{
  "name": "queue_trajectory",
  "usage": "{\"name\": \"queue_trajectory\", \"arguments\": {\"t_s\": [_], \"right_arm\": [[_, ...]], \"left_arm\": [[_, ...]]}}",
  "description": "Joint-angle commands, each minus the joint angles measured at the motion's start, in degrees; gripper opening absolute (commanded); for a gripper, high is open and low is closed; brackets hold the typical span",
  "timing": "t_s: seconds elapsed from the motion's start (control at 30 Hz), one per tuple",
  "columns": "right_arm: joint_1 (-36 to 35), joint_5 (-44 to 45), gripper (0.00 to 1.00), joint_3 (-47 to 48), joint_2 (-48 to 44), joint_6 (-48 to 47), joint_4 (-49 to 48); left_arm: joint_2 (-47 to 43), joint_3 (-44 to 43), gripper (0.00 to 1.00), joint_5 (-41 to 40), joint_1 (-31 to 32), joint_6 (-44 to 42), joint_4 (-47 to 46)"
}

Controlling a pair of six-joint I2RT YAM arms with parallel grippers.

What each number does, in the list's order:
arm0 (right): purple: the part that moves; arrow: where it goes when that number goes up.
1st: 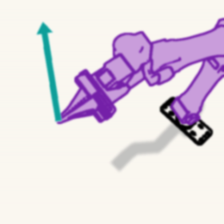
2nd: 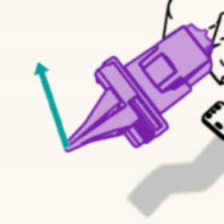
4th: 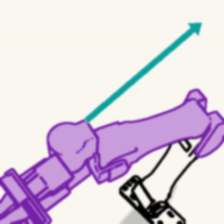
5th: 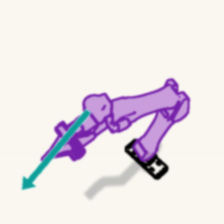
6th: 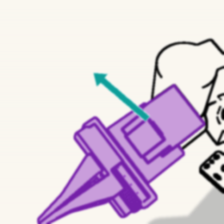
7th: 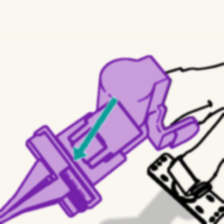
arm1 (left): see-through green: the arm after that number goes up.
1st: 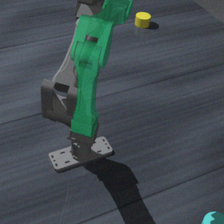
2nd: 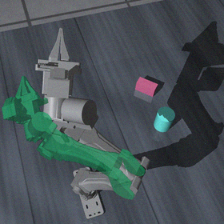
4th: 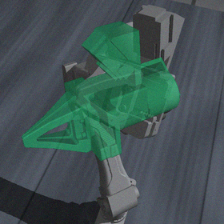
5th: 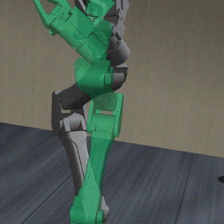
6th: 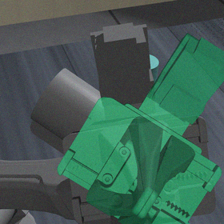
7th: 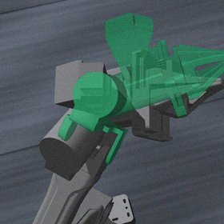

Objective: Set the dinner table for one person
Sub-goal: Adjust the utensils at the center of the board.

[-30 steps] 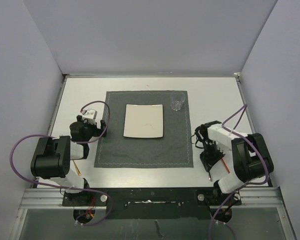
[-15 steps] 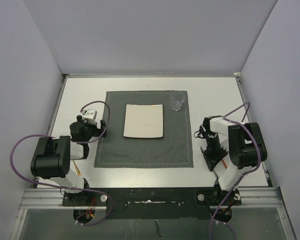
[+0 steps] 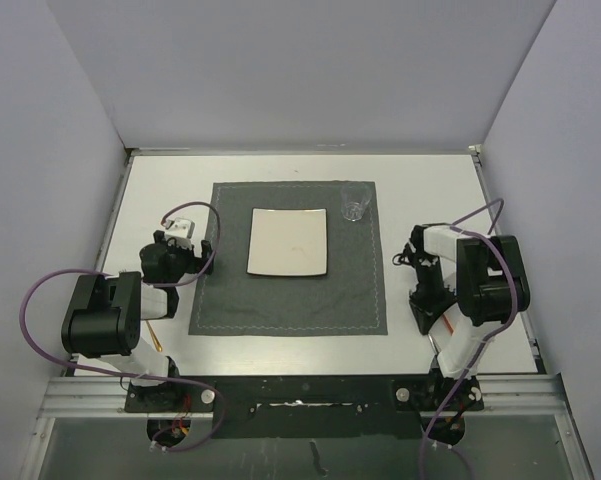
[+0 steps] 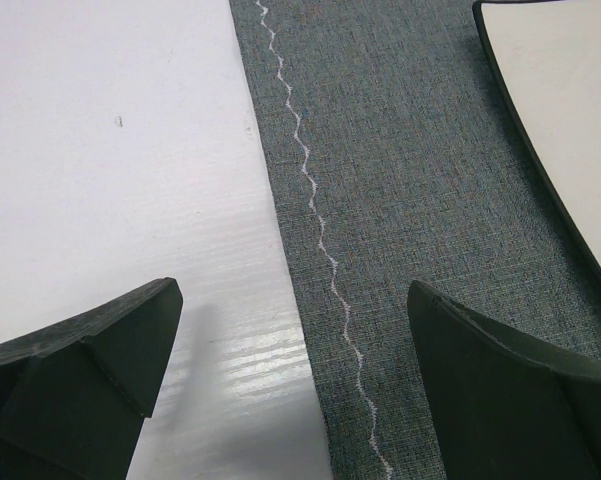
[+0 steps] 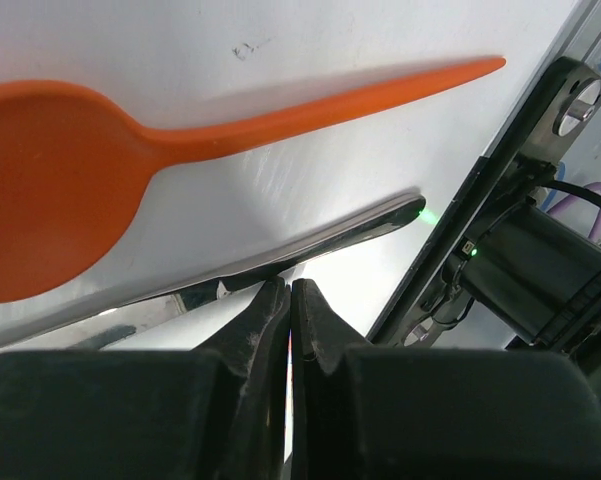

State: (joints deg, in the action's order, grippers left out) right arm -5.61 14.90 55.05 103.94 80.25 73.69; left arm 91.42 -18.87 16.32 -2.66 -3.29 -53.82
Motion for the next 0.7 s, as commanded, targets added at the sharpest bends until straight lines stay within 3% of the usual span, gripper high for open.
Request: {"name": "queue_trajectory", "arguments": {"t_s": [0.0,0.67], "right_arm": [[1.1,1.5,0.00,2.0,0.5,1.2,-2.7],[-0.2,-0.3,0.00,-3.9,-8.7,6.2,4.5]], "left_arm": [[0.4,0.1,0.98,0.3,-0.1,0.1,-4.5],[0.4,0.1,0.98,0.3,-0.1,0.1,-4.6]]}}
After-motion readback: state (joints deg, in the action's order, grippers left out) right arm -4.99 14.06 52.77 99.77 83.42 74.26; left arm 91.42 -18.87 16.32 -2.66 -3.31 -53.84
